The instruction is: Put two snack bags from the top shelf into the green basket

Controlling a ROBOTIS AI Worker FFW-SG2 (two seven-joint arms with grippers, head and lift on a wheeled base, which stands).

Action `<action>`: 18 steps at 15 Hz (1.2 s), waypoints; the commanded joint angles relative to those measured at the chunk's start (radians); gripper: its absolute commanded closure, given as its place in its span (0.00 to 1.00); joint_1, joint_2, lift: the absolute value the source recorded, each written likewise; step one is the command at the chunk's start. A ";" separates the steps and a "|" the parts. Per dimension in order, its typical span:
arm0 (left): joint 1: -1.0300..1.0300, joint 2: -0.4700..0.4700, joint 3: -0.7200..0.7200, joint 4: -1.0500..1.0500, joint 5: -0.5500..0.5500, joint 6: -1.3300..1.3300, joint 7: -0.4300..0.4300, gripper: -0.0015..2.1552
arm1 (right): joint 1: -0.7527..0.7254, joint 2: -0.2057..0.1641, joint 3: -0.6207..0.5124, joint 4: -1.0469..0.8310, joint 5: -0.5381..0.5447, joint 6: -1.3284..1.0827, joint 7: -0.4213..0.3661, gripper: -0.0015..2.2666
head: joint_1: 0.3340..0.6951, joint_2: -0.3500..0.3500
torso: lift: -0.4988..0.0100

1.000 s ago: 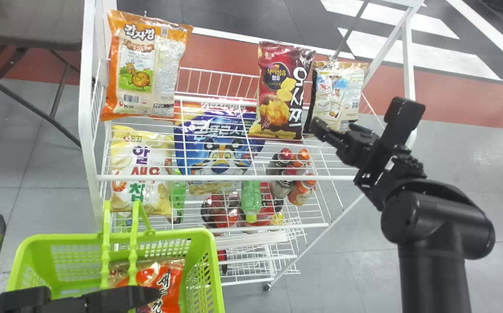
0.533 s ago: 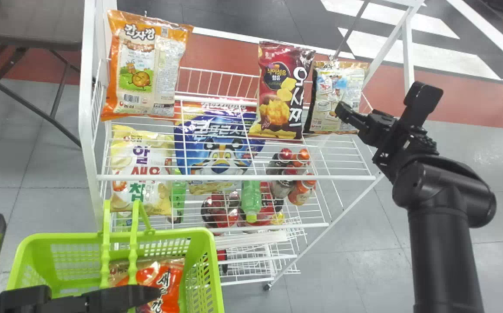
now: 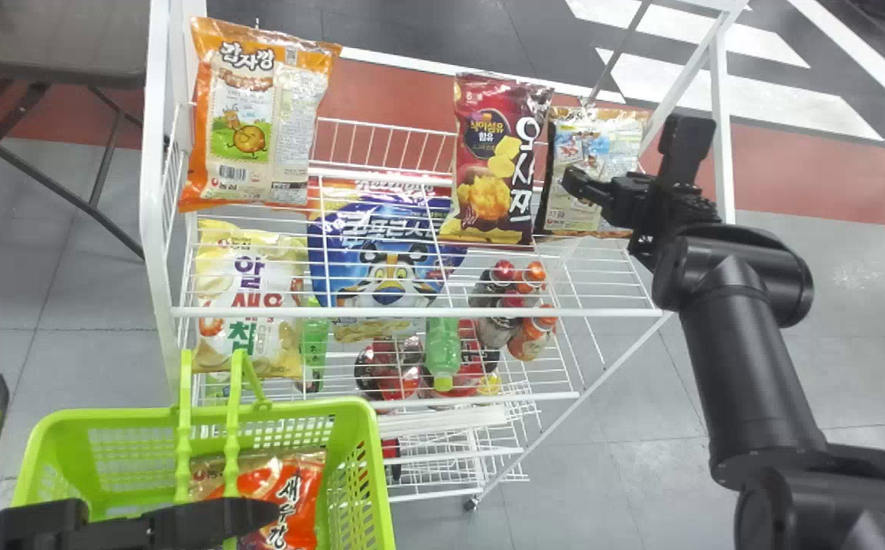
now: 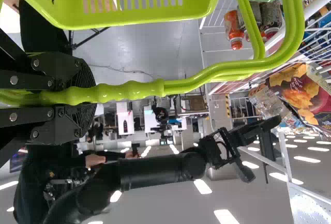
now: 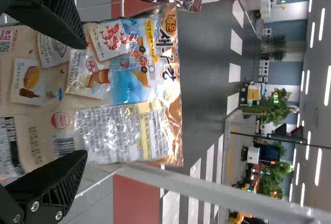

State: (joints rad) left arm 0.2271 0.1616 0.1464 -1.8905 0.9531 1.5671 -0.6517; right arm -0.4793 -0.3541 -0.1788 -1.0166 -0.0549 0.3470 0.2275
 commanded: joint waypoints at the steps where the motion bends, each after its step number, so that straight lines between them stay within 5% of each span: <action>1: 0.005 0.001 0.006 0.002 0.001 0.004 -0.005 1.00 | -0.056 0.000 0.019 0.108 0.047 -0.047 0.000 0.10 | 1.00 0.00 | 0.98; 3: 0.006 0.003 0.007 0.004 0.001 0.004 -0.011 1.00 | -0.058 0.000 0.021 0.121 0.069 -0.059 0.001 0.43 | 1.00 0.00 | 0.98; 4: 0.006 0.001 0.007 0.004 -0.001 0.004 -0.012 1.00 | -0.050 -0.002 0.019 0.118 0.056 -0.056 0.001 0.75 | 1.00 0.00 | 0.98; 5: 0.003 0.001 0.007 0.004 -0.001 0.004 -0.011 1.00 | -0.041 0.000 0.018 0.112 0.050 -0.059 -0.004 0.92 | 1.00 0.00 | 0.98; 6: 0.001 0.003 0.007 0.004 -0.001 0.004 -0.009 1.00 | -0.022 0.000 0.005 0.084 0.047 -0.059 -0.016 0.99 | 1.00 0.00 | 0.98; 18: 0.008 0.003 0.007 0.005 -0.001 0.004 0.000 1.00 | 0.195 0.041 -0.045 -0.398 0.032 0.214 -0.122 0.99 | 1.00 0.00 | 0.98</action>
State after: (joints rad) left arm 0.2345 0.1636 0.1534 -1.8864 0.9526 1.5671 -0.6520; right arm -0.2983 -0.3157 -0.2198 -1.3585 -0.0241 0.4764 0.1113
